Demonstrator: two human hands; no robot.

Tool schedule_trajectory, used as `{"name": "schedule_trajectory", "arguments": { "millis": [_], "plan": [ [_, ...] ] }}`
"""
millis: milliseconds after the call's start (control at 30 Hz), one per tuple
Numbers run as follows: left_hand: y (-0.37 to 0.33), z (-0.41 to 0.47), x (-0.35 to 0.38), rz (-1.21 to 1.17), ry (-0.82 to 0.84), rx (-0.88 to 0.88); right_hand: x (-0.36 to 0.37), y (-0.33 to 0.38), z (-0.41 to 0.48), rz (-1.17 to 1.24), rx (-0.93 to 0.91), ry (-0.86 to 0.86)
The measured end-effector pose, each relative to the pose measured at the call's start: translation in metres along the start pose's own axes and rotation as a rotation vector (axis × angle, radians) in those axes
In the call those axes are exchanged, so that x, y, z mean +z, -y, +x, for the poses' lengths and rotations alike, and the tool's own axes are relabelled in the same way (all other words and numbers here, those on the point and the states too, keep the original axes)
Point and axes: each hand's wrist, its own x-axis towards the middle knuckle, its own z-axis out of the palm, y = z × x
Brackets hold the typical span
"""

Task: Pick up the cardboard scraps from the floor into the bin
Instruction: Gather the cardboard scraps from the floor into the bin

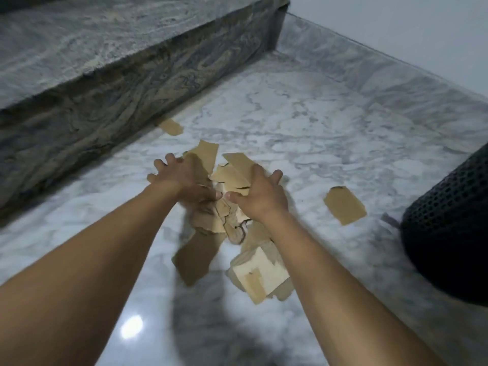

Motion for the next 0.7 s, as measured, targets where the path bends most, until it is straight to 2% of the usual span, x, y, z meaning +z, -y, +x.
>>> {"name": "schedule_trajectory", "arguments": {
  "millis": [100, 233, 300, 400, 533, 700],
  "plan": [
    [-0.005, -0.001, -0.002, -0.379, 0.019, 0.049, 0.004, 0.004, -0.004, 0.198, -0.039, -0.009],
    [-0.011, -0.026, 0.001, -0.766, 0.103, 0.122, 0.006, -0.007, -0.005, 0.679, -0.007, -0.078],
    [-0.017, -0.041, 0.007, -0.964, 0.148, 0.158, -0.003, -0.008, -0.012, 0.755, 0.009, -0.123],
    [-0.028, -0.056, 0.013, -1.259, 0.119, 0.097, -0.031, -0.006, -0.024, 0.831, -0.015, -0.217],
    [-0.066, -0.074, -0.020, -1.362, 0.099, 0.181, -0.095, -0.009, -0.043, 0.821, -0.093, -0.349],
    [-0.147, -0.111, -0.093, -1.389, 0.089, 0.450, -0.214, -0.013, -0.087, 0.722, -0.187, -0.591]
  ]
}}
